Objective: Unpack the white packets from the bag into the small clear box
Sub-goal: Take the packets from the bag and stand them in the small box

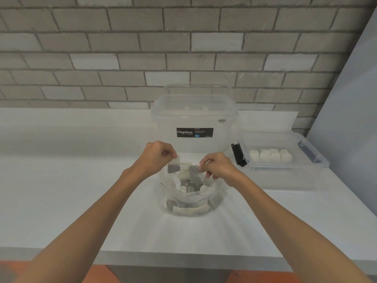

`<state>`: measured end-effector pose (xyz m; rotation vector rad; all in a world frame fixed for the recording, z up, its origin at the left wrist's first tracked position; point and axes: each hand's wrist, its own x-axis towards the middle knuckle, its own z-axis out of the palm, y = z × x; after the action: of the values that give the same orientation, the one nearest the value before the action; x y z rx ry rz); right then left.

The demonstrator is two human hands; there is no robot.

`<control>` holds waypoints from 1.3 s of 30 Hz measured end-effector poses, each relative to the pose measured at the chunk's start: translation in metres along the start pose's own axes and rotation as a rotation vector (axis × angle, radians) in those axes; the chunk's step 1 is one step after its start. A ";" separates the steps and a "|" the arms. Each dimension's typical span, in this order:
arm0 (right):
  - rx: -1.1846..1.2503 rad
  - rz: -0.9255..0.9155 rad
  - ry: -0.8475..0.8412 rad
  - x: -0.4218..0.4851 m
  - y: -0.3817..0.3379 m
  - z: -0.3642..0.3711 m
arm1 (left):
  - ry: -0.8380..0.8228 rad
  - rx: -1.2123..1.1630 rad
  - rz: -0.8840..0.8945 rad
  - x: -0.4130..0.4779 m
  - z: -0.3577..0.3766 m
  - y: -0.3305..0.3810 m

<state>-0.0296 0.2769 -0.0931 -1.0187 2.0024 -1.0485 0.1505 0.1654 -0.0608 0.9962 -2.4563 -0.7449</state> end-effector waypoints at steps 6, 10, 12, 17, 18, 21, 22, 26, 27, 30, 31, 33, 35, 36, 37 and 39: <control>0.317 -0.067 -0.055 -0.010 -0.013 -0.027 | -0.065 -0.137 -0.018 0.004 0.008 0.015; 0.353 -0.142 -0.056 -0.017 -0.021 -0.039 | -0.109 -0.319 -0.019 0.007 0.017 0.028; 0.300 -0.182 -0.032 -0.019 -0.026 -0.047 | -0.095 -0.358 0.010 0.012 0.018 0.035; 0.040 -0.299 0.068 -0.025 -0.040 -0.076 | -0.099 -0.359 0.073 0.030 0.015 0.058; -0.005 -0.333 0.088 -0.026 -0.042 -0.082 | -0.106 -0.351 0.085 0.034 0.015 0.064; -0.101 -0.424 0.137 -0.027 -0.050 -0.103 | -0.122 -0.333 0.138 0.047 0.017 0.082; -0.128 -0.443 0.153 -0.027 -0.051 -0.111 | -0.124 -0.326 0.157 0.051 0.018 0.090; -0.219 -0.466 0.198 -0.028 -0.054 -0.148 | -0.124 -0.279 0.209 0.069 0.024 0.122; -0.239 -0.468 0.207 -0.028 -0.054 -0.159 | -0.125 -0.270 0.216 0.074 0.026 0.130; -0.304 -0.459 0.241 -0.024 -0.047 -0.194 | -0.105 -0.210 0.257 0.089 0.036 0.151; -0.328 -0.448 0.249 -0.021 -0.042 -0.206 | -0.094 -0.189 0.268 0.094 0.041 0.159; -0.366 -0.420 0.257 -0.017 -0.031 -0.226 | -0.091 -0.176 0.276 0.104 0.054 0.173; -0.426 -0.394 0.271 -0.012 -0.019 -0.241 | -0.104 -0.166 0.288 0.113 0.071 0.185; -0.463 -0.376 0.273 -0.010 -0.012 -0.247 | -0.116 -0.160 0.290 0.117 0.080 0.190; -0.499 -0.358 0.269 -0.008 -0.005 -0.252 | -0.129 -0.153 0.290 0.122 0.090 0.194; -0.573 -0.328 0.248 -0.002 0.010 -0.260 | -0.143 -0.098 0.309 0.131 0.109 0.200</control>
<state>-0.2417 0.3756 0.0203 -1.6250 2.4711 -0.7992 -0.0989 0.2282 -0.0065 0.5253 -2.5836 -0.8435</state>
